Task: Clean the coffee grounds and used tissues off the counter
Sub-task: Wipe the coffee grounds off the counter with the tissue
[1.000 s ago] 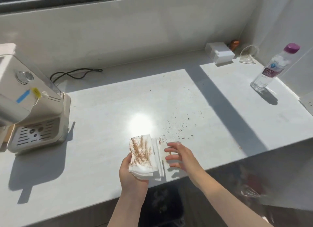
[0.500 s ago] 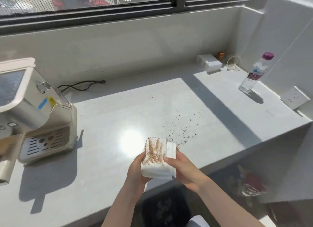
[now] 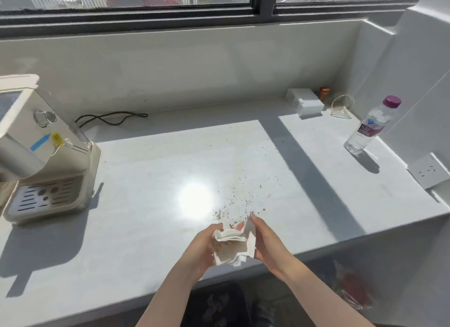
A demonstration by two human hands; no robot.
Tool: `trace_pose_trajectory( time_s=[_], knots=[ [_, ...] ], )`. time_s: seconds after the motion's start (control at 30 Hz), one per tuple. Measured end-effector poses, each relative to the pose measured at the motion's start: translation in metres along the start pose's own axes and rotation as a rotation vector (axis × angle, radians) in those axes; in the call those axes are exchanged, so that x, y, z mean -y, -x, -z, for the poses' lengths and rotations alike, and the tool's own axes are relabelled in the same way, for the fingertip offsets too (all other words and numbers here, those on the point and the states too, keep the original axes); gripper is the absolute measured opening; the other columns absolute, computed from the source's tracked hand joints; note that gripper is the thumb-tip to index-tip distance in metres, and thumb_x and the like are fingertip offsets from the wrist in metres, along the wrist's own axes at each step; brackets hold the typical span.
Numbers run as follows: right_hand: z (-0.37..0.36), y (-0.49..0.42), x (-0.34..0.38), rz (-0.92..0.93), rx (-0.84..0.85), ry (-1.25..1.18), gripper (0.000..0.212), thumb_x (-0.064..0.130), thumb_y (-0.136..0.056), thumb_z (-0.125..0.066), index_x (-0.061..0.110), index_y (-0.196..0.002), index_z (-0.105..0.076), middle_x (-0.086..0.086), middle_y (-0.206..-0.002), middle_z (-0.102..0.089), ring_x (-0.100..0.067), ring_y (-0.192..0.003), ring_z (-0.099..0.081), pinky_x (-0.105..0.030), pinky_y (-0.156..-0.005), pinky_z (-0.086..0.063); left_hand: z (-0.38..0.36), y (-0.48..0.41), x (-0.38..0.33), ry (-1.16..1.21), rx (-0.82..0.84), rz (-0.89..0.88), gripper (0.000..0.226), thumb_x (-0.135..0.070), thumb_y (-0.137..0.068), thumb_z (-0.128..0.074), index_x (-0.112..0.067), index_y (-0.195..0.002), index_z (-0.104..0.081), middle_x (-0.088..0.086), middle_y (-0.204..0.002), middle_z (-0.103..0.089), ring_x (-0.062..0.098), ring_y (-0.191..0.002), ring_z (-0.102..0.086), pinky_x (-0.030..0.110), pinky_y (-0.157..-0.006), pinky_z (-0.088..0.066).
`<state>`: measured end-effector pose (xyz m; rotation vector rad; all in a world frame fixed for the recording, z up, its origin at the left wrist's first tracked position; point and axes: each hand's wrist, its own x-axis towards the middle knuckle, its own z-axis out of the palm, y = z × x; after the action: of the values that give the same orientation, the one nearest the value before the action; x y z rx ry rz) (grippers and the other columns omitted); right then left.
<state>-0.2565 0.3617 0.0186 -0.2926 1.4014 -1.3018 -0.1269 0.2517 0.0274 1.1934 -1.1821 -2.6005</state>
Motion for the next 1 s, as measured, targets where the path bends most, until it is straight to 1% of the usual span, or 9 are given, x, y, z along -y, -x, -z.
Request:
trace_pose_trajectory(
  time_s=[0.17, 0.23, 0.33, 0.43, 0.53, 0.63, 0.77, 0.87, 1.0],
  knots=[
    [0.044, -0.003, 0.019, 0.035, 0.086, 0.243, 0.053, 0.062, -0.086, -0.048, 0.016, -0.069, -0.067, 0.004, -0.067, -0.062, -0.008, -0.066, -0.060, -0.018, -0.063, -0.048, -0.017, -0.013, 0.003, -0.379, -0.056, -0.088, 0.023, -0.010, -0.080, -0.064, -0.013, -0.102, -0.061, 0.011, -0.085, -0.058, 0.021, -0.071, -0.053, 0.026, -0.060, -0.044],
    [0.058, -0.010, 0.019, 0.088, 0.105, 0.327, 0.037, 0.048, -0.086, -0.062, 0.016, -0.069, -0.063, 0.008, -0.061, -0.056, -0.007, -0.062, -0.055, -0.017, -0.064, -0.046, -0.020, -0.020, 0.002, -0.477, -0.048, -0.155, 0.018, -0.004, -0.084, -0.061, -0.013, -0.100, -0.061, 0.011, -0.079, -0.058, 0.020, -0.066, -0.052, 0.023, -0.055, -0.042],
    [0.071, -0.019, 0.015, 0.109, 0.218, 0.431, 0.019, 0.015, -0.080, -0.073, 0.017, -0.087, -0.056, 0.005, -0.065, -0.061, -0.009, -0.064, -0.060, -0.021, -0.062, -0.047, -0.029, -0.033, -0.002, -0.567, -0.018, -0.233, 0.017, -0.003, -0.085, -0.061, -0.016, -0.095, -0.062, 0.001, -0.071, -0.062, 0.012, -0.061, -0.056, 0.019, -0.052, -0.043],
    [0.082, -0.030, 0.020, 0.162, 0.221, 0.528, 0.015, 0.016, -0.077, -0.067, 0.024, -0.086, -0.058, 0.001, -0.076, -0.060, -0.010, -0.069, -0.057, -0.020, -0.060, -0.046, -0.044, -0.053, -0.004, -0.660, -0.065, -0.320, 0.018, -0.009, -0.082, -0.063, -0.024, -0.091, -0.063, -0.003, -0.068, -0.063, 0.007, -0.062, -0.058, 0.019, -0.057, -0.044],
    [0.108, -0.046, 0.034, 0.305, -0.054, 0.526, 0.015, 0.012, -0.074, -0.061, 0.027, -0.077, -0.058, 0.006, -0.066, -0.053, -0.006, -0.060, -0.049, -0.017, -0.055, -0.040, -0.045, -0.069, 0.004, -0.602, -0.328, -0.504, 0.017, -0.012, -0.087, -0.062, -0.026, -0.096, -0.064, -0.001, -0.094, -0.070, 0.000, -0.082, -0.066, 0.015, -0.072, -0.048],
    [0.154, -0.068, 0.057, 0.468, -0.449, 0.727, 0.026, 0.004, -0.077, -0.059, 0.030, -0.080, -0.056, 0.006, -0.059, -0.047, -0.011, -0.054, -0.046, -0.026, -0.050, -0.035, -0.016, -0.073, 0.009, -0.641, -0.659, -0.670, 0.022, -0.016, -0.094, -0.052, -0.026, -0.112, -0.061, -0.004, -0.119, -0.062, -0.015, -0.097, -0.058, 0.001, -0.075, -0.043],
    [0.214, -0.096, 0.075, 0.502, -0.599, 1.145, 0.021, 0.007, -0.086, -0.057, 0.024, -0.098, -0.055, 0.006, -0.080, -0.054, -0.024, -0.067, -0.053, -0.032, -0.055, -0.040, 0.052, -0.072, 0.014, -0.926, -1.018, -0.539, 0.033, -0.017, -0.098, -0.043, -0.017, -0.130, -0.052, 0.002, -0.146, -0.046, 0.020, -0.135, -0.040, 0.043, -0.112, -0.029],
    [0.230, -0.110, 0.058, 0.438, -0.507, 1.357, 0.013, 0.011, -0.090, -0.055, 0.016, -0.102, -0.056, -0.003, -0.096, -0.062, -0.031, -0.081, -0.060, -0.038, -0.065, -0.047, 0.087, -0.069, 0.024, -1.066, -1.143, -0.360, 0.039, -0.014, -0.099, -0.039, -0.009, -0.137, -0.044, 0.009, -0.153, -0.035, 0.024, -0.143, -0.026, 0.048, -0.117, -0.015],
    [0.228, -0.128, 0.061, 0.373, -0.524, 1.300, 0.012, 0.033, -0.093, -0.051, 0.024, -0.087, -0.046, 0.005, -0.073, -0.058, -0.025, -0.068, -0.058, -0.031, -0.059, -0.037, 0.100, -0.078, 0.020, -1.225, -1.106, -0.347, 0.041, -0.014, -0.098, -0.040, -0.011, -0.138, -0.042, 0.009, -0.154, -0.032, 0.025, -0.145, -0.023, 0.049, -0.115, -0.012]
  ],
)
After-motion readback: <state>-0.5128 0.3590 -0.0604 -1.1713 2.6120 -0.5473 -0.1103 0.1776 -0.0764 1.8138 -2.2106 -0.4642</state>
